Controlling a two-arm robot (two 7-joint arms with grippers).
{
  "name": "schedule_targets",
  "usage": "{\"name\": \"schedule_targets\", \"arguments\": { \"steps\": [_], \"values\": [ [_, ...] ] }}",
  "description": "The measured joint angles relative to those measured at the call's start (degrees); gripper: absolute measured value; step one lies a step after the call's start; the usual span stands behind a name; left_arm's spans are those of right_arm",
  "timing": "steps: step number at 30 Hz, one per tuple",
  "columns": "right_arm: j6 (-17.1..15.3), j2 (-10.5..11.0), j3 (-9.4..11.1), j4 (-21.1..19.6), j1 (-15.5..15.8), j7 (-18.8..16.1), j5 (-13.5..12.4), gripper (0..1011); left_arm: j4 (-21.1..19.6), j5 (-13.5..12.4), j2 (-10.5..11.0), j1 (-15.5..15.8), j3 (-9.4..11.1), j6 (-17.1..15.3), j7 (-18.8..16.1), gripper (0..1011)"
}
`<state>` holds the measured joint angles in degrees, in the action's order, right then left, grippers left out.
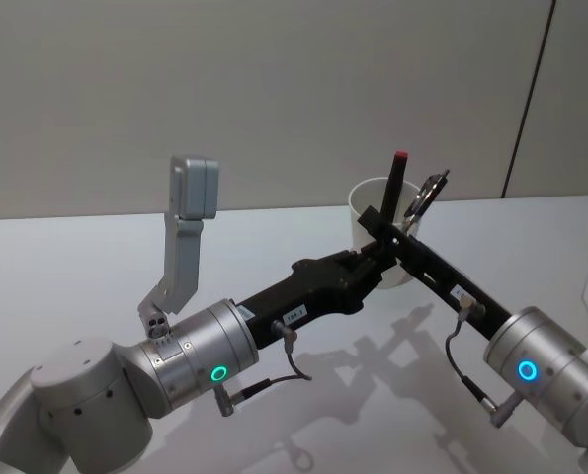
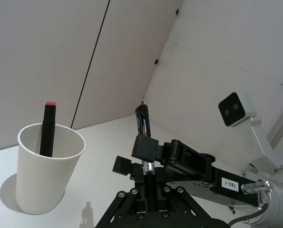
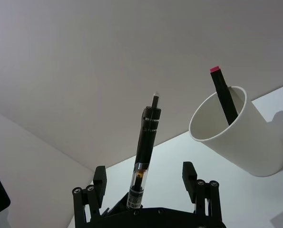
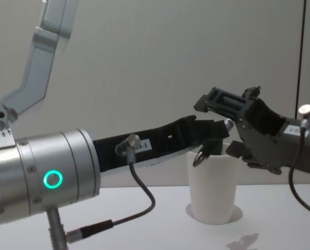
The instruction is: Place the pen into the pen holder.
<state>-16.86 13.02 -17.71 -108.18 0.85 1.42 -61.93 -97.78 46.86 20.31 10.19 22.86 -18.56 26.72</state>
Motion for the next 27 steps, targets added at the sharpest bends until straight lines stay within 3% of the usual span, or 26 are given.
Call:
{"name": "schedule_targets", "arguments": {
  "steps": [22,27],
  "values": [
    [1.3,0.19,-0.62,0.49,-0.44,-0.69,-0.68,1002,0.0,0.0,0.0,0.0,0.0,0.0,0.0,125],
    [1.43,0.21,-0.68,0.55,-0.5,-0.61,-0.76,887,0.0,0.0,0.0,0.0,0.0,0.0,0.0,126]
  ]
}}
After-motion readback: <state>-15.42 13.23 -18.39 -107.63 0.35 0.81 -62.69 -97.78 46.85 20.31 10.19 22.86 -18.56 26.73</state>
